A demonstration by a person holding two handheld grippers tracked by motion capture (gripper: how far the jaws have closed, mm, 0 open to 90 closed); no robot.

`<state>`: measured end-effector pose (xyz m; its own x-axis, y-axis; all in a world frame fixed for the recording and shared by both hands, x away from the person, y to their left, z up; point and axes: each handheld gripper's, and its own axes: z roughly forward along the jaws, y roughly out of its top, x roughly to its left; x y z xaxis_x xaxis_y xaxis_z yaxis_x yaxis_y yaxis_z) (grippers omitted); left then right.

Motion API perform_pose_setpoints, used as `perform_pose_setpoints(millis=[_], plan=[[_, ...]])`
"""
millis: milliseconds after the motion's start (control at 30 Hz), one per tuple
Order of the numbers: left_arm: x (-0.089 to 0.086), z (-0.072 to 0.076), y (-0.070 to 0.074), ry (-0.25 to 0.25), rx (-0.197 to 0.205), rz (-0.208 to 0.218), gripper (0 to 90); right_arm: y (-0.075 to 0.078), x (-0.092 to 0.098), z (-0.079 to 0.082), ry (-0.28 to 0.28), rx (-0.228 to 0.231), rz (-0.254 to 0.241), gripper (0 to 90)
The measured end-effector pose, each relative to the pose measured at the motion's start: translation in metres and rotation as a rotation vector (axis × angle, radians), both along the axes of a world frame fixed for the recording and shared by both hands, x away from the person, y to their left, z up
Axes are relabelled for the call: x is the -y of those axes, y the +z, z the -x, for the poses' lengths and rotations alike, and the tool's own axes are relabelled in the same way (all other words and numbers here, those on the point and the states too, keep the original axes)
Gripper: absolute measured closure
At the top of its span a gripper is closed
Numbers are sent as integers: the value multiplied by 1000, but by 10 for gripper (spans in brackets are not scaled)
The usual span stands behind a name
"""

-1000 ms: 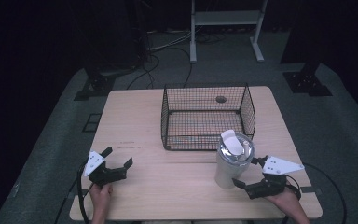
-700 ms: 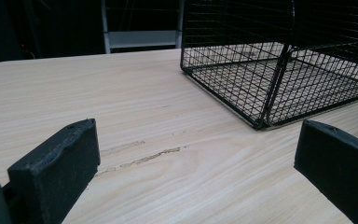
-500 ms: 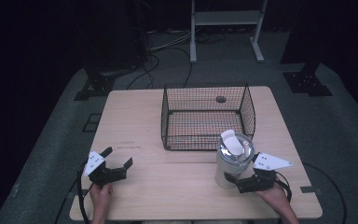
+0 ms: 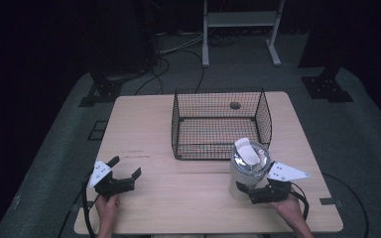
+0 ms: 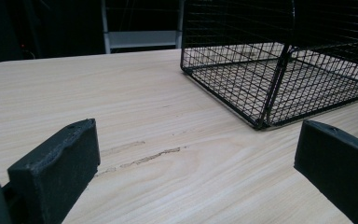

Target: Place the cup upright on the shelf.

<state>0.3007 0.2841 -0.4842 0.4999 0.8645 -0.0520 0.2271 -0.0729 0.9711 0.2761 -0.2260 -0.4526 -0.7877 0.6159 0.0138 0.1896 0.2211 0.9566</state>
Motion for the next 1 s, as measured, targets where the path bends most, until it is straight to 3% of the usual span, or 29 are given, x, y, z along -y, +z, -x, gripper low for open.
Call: perform_pose_setpoints(millis=[367,567,900,1000], plan=[[0,0,0,-1,1,2,0,1,0,-2,19,2,1,88],[0,0,0,-2,2,0,0,4,-3,-5,59,-8,-19,88],[0,0,0,-2,1,1,0,29,-21,-17,134,7,-36,89],[0,0,0,-1,3,6,0,45,-30,-22,162,24,-38,89]])
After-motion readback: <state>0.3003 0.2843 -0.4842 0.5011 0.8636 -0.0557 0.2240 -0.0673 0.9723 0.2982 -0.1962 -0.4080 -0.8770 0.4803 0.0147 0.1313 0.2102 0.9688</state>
